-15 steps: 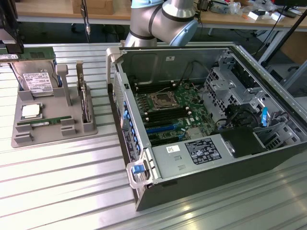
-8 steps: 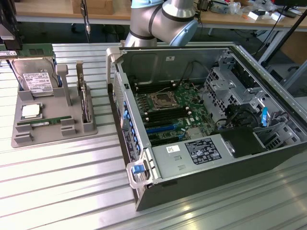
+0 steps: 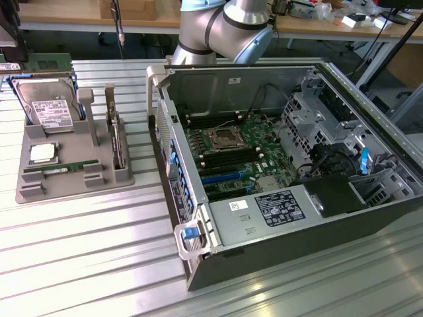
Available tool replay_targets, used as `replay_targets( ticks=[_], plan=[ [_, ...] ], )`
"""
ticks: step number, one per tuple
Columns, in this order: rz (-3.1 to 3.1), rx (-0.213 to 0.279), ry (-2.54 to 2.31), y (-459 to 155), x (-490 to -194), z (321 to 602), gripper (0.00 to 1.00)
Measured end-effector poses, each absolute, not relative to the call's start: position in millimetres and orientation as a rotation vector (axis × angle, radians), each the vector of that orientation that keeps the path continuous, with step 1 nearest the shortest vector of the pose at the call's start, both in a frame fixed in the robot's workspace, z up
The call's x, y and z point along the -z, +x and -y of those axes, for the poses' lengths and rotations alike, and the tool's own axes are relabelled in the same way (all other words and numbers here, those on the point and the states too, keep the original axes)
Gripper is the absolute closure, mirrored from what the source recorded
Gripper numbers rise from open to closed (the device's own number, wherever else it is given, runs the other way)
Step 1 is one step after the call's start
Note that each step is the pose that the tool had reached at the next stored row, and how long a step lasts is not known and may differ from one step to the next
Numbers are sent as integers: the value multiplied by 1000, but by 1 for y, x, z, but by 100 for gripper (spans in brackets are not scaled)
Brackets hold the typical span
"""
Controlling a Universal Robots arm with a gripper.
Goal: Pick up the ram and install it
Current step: 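Pick up the ram and move it above insertion slot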
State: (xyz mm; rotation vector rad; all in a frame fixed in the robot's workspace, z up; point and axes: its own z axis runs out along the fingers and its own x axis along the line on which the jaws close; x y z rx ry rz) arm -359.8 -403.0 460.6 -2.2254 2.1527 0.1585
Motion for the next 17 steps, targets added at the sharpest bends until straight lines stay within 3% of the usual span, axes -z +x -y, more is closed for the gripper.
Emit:
replay_targets(
  ticks=[17],
  plan=[
    [-2149, -165, -2222, -359, -481, 403, 88]
  ],
)
